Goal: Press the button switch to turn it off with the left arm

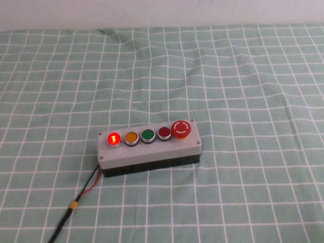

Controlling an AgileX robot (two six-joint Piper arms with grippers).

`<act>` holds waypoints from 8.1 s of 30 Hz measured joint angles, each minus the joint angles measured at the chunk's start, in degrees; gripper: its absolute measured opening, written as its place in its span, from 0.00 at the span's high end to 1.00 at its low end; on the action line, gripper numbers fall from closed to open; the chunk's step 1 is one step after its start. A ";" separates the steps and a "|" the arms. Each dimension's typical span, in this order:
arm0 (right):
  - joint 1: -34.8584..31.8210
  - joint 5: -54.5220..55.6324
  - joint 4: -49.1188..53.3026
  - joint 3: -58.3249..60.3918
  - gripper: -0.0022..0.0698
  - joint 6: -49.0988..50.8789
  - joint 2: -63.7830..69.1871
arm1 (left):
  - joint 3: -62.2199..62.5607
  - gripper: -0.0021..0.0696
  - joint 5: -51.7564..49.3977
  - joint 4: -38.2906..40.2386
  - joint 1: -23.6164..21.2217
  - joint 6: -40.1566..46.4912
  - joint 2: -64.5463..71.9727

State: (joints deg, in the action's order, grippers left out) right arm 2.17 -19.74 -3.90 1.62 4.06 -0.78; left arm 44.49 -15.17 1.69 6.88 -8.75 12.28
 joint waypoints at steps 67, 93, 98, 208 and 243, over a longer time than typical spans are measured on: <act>0.00 0.00 0.00 0.00 0.99 0.00 0.00 | 28.83 0.97 -36.41 11.59 11.86 17.89 83.00; 0.00 0.00 0.00 0.00 0.99 0.00 0.00 | 30.41 0.97 -37.29 8.52 14.06 18.15 87.11; 0.00 0.00 0.00 0.00 0.99 0.00 0.00 | 29.52 0.97 -36.83 7.99 14.15 18.15 82.60; 0.00 0.00 0.00 0.00 0.99 0.00 0.00 | -45.91 0.97 -7.32 2.63 3.78 10.94 -12.89; 0.00 0.00 0.00 0.00 0.99 0.00 0.00 | -45.91 0.97 -7.35 2.63 3.78 10.94 -12.89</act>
State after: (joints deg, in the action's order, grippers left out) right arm 2.17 -19.74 -3.90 1.62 4.06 -0.78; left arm -1.41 -22.52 4.31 10.66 2.19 -0.61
